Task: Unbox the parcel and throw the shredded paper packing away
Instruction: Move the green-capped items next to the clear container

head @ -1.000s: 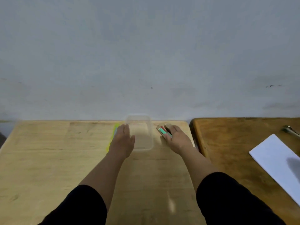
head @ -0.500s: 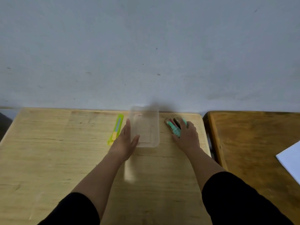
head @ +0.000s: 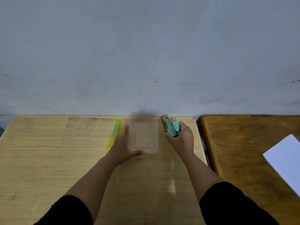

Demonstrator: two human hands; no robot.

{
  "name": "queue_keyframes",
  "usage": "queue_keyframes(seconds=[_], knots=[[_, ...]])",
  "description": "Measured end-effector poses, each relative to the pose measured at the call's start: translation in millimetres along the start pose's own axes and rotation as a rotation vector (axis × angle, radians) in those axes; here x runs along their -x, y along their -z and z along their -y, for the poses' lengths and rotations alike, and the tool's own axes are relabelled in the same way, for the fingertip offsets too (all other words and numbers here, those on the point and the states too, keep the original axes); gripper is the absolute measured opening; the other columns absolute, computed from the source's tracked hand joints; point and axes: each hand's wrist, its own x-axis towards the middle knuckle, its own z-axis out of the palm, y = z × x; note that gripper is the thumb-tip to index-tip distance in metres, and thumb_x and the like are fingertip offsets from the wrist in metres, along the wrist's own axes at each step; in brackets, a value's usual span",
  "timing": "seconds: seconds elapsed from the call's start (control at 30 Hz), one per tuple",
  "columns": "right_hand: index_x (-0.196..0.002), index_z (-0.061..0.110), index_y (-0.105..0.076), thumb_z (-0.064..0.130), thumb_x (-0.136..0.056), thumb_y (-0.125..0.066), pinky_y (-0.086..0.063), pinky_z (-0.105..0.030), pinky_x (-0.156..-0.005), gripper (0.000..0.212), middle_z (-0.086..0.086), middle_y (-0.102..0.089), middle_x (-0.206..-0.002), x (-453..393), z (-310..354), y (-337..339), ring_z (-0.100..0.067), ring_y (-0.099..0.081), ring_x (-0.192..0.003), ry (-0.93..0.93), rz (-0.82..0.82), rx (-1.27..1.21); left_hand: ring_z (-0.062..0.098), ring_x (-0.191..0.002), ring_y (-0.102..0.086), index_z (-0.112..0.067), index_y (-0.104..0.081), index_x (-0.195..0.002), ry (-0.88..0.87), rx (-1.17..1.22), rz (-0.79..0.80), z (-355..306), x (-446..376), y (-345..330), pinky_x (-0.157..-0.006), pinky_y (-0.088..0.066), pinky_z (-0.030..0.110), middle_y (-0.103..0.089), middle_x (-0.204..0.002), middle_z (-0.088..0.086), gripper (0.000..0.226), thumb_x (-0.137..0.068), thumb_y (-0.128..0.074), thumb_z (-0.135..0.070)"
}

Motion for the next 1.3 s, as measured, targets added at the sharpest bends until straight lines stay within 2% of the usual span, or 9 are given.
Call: queue_keyframes(seconds=[0.17,0.3,0.4,0.53,0.63,0.8,1.0,1.1,1.3], knots=[[-0.132,0.006,-0.043,0.036,-0.070,-0.075,-0.044,-0.031,-0.086,0.076,-0.011,-0.058,-0.114,4,33,-9,-0.024,-0.053,-0.105,0.134,-0.027,-0.061,0.025,-0.136,-0.033,-0.013,0.013,-0.148,-0.026,0.009,-0.013,1,0,1,-0.105,-0.031,0.029,-0.029,-0.152,0.010,0.129,-0.065,-0.079,-0.046],[-0.129,0.008,-0.044,0.039,-0.069,-0.074,-0.041,-0.024,-0.079,0.074,-0.008,-0.056,-0.111,9,59,-25,-0.022,-0.052,-0.101,0.178,0.048,-0.068,0.024,-0.137,-0.032,-0.013,0.014,-0.148,-0.022,0.026,-0.023,4,-2,-1,-0.104,-0.032,0.028,-0.028,-0.153,0.010,0.130,-0.064,-0.079,-0.050],[-0.123,0.011,-0.047,0.042,-0.066,-0.073,-0.047,-0.029,-0.078,0.070,-0.008,-0.057,-0.106,11,69,-38,-0.021,-0.051,-0.096,0.178,0.078,-0.047,0.023,-0.138,-0.031,-0.012,0.013,-0.148,-0.029,0.055,-0.043,5,-1,-4,-0.102,-0.032,0.026,-0.027,-0.153,0.008,0.128,-0.065,-0.079,-0.047],[-0.125,0.010,-0.045,0.041,-0.068,-0.073,-0.047,-0.034,-0.083,0.070,-0.010,-0.056,-0.110,10,72,-52,-0.024,-0.051,-0.101,0.129,0.108,-0.036,0.021,-0.137,-0.033,-0.012,0.010,-0.148,-0.019,0.093,-0.077,9,-2,-10,-0.100,-0.031,0.022,-0.030,-0.152,0.006,0.125,-0.067,-0.079,-0.042],[-0.124,0.011,-0.045,0.036,-0.072,-0.072,-0.044,-0.030,-0.081,0.063,-0.010,-0.056,-0.113,8,67,-56,-0.024,-0.052,-0.104,0.131,0.186,-0.009,0.022,-0.135,-0.036,-0.012,0.010,-0.148,-0.014,0.094,-0.117,12,-4,-16,-0.100,-0.033,0.023,-0.033,-0.151,0.008,0.124,-0.067,-0.079,-0.044],[-0.133,0.008,-0.042,0.019,-0.086,-0.060,-0.038,-0.024,-0.089,0.052,-0.012,-0.052,-0.123,13,58,-48,-0.024,-0.049,-0.114,0.206,0.233,0.005,0.022,-0.138,-0.031,-0.012,0.010,-0.148,-0.016,0.091,-0.132,15,-5,-20,-0.107,-0.029,0.027,-0.029,-0.153,0.010,0.126,-0.066,-0.078,-0.048],[-0.114,0.001,-0.062,0.014,-0.092,-0.047,-0.041,-0.029,-0.094,0.030,-0.012,-0.059,-0.118,17,46,-46,-0.024,-0.048,-0.112,0.381,0.177,0.145,0.023,-0.139,-0.030,-0.011,0.011,-0.147,-0.012,0.071,-0.137,13,-3,-23,-0.110,-0.028,0.031,-0.027,-0.153,0.011,0.125,-0.067,-0.076,-0.050],[-0.113,0.002,-0.062,0.015,-0.091,-0.045,-0.043,-0.035,-0.101,0.030,-0.010,-0.057,-0.124,27,40,-42,-0.024,-0.045,-0.119,0.439,0.179,0.219,0.024,-0.137,-0.034,-0.010,0.011,-0.147,0.014,0.057,-0.142,10,1,-26,-0.109,-0.030,0.031,-0.030,-0.151,0.013,0.120,-0.071,-0.074,-0.046],[-0.128,0.008,-0.051,0.019,-0.094,-0.041,-0.033,-0.028,-0.108,0.037,-0.007,-0.044,-0.142,57,28,-27,-0.018,-0.036,-0.132,0.437,0.217,0.208,0.029,-0.135,-0.035,-0.011,0.005,-0.149,0.094,-0.053,-0.108,7,5,-23,-0.107,-0.031,0.036,-0.032,-0.150,0.017,0.100,-0.083,-0.057,-0.052]])
